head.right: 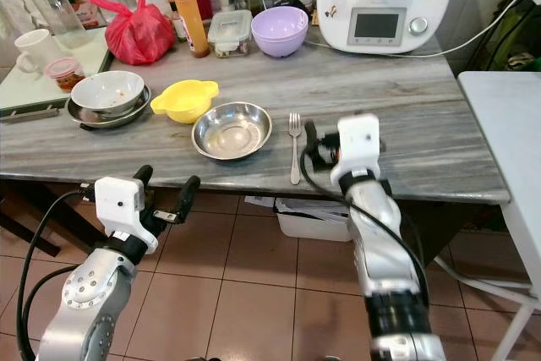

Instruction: Setting the table

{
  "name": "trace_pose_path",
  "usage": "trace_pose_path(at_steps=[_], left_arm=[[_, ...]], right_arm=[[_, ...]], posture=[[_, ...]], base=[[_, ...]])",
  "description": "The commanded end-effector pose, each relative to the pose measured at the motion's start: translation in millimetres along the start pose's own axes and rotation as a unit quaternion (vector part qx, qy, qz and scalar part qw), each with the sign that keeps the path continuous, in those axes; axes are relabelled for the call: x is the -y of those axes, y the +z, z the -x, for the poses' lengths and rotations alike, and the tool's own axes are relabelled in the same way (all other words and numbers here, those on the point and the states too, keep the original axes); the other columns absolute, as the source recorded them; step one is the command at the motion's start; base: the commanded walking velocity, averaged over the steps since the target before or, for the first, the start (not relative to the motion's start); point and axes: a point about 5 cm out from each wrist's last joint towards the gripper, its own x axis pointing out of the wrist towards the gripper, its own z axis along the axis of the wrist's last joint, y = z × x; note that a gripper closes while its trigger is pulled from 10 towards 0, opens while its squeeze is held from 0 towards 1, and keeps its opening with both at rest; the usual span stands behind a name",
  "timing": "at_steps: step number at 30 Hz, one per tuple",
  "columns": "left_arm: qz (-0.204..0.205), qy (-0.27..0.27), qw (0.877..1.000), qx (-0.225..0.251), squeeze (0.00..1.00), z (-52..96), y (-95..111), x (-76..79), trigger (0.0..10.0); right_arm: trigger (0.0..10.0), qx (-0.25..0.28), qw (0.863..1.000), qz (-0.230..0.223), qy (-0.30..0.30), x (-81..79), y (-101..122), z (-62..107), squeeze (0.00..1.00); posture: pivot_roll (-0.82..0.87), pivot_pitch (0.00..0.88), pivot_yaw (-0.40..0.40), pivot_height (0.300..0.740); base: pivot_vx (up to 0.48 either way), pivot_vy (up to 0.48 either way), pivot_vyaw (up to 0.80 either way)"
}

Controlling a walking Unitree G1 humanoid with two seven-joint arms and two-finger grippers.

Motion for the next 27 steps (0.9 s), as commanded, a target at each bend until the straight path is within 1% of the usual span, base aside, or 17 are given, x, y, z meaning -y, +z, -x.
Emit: trace_pose_path(at_steps=[1,2,4,7,9,10,11,12,17,18,19,20,21,22,24,26,27], left_arm=[[-0.017,0.024,1.0,-0.006,0.0,4.4,-4,-4.9,10.0],[-0.017,0.024,1.0,-0.006,0.0,4.4,-4,-4.9,10.0],[-0.019,0.04,0.999,-0.013,0.0,6.6,-8,-5.4,10.0],[-0.019,0.053,0.998,-0.016,0.0,6.9,-10,-6.5,10.0],[-0.02,0.075,0.997,-0.018,0.0,6.6,-11,-12.3,10.0],[-0.019,0.079,0.996,-0.018,0.0,6.5,-11,-13.7,10.0],[-0.019,0.082,0.996,-0.019,0.0,6.5,-11,-14.7,10.0],[-0.019,0.084,0.996,-0.022,0.0,6.5,-12,-15.4,10.0],[-0.021,0.091,0.995,-0.024,0.0,4.2,-12,-15.5,10.0],[-0.022,0.096,0.995,-0.023,0.0,3.6,-12,-16.3,10.0],[-0.021,0.101,0.994,-0.021,0.0,2.9,-11,-17.7,10.0],[-0.019,0.105,0.994,-0.024,0.0,2.9,-12,-18.4,10.0],[-0.017,0.11,0.993,-0.032,0.0,2.9,-13,-19.4,10.0],[-0.018,0.11,0.993,-0.038,0.0,2.8,-15,-19.2,10.0],[-0.018,0.109,0.993,-0.039,0.0,2.9,-16,-19.0,10.0],[-0.023,0.106,0.993,-0.04,0.0,2.2,-16,-17.7,10.0],[-0.023,0.106,0.993,-0.04,0.0,2.2,-16,-17.7,10.0]], right_arm=[[10.0,0.011,1.0,0.008,0.011,0.1,8,6.3,1.0],[10.0,0.011,1.0,0.008,0.011,0.1,8,6.3,1.0],[10.0,0.0,1.0,0.01,0.011,2.3,4,15.7,1.0],[10.0,-0.006,1.0,0.017,0.011,2.6,4,19.9,1.0],[10.0,-0.015,1.0,0.019,0.006,4.1,1,24.5,1.0],[10.0,-0.018,1.0,0.023,0.005,4.5,1,25.3,0.44],[10.0,-0.021,1.0,0.007,0.016,2.3,0,26.3,0.0],[10.0,-0.02,0.999,-0.008,0.026,0.0,1,27.4,0.0],[10.0,-0.026,0.999,-0.002,0.03,-3.6,2,26.4,0.0],[10.0,-0.027,0.999,0.01,0.026,-3.4,3,25.9,0.0],[10.0,-0.028,0.999,0.043,0.016,-2.6,3,24.9,0.0],[10.0,-0.029,0.998,0.056,0.011,-2.3,3,24.1,0.0],[10.0,-0.027,0.999,0.027,0.018,-3.8,3,23.2,0.0],[10.0,-0.024,1.0,0.016,0.007,-2.5,4,22.0,0.0],[10.0,-0.022,1.0,0.019,-0.001,-1.5,4,21.3,0.0],[10.0,-0.024,1.0,0.004,0.004,-2.8,4,21.1,0.0],[10.0,-0.024,1.0,0.004,0.004,-2.8,4,21.1,0.0]], posture=[[-0.1,0.057,0.104,0.74],[-0.1,0.057,0.104,0.74],[-0.11,0.054,0.105,0.74],[-0.11,0.053,0.105,0.74],[-0.11,0.05,0.102,0.74],[-0.11,0.05,0.102,0.74],[-0.11,0.05,0.101,0.74],[-0.11,0.049,0.101,0.74],[-0.11,0.044,0.096,0.74],[-0.11,0.042,0.095,0.74],[-0.11,0.043,0.094,0.74],[-0.11,0.043,0.093,0.74],[-0.11,0.043,0.093,0.74],[-0.11,0.043,0.093,0.74],[-0.11,0.043,0.093,0.74],[-0.11,0.044,0.092,0.74],[-0.11,0.044,0.092,0.74]], base=[[0.0,0.0,0.0],[0.0,0.0,0.0],[0.0,0.0,0.0],[0.0,0.0,0.0],[0.0,0.0,0.0],[0.0,0.0,0.0],[0.0,0.0,0.0],[0.0,0.0,0.0],[0.0,0.0,0.0],[0.0,0.0,0.0],[0.0,0.0,0.0],[0.0,0.0,0.0],[0.0,0.0,0.0],[0.0,0.0,0.0],[0.0,0.0,0.0],[0.0,0.0,0.0],[0.0,0.0,0.0]])
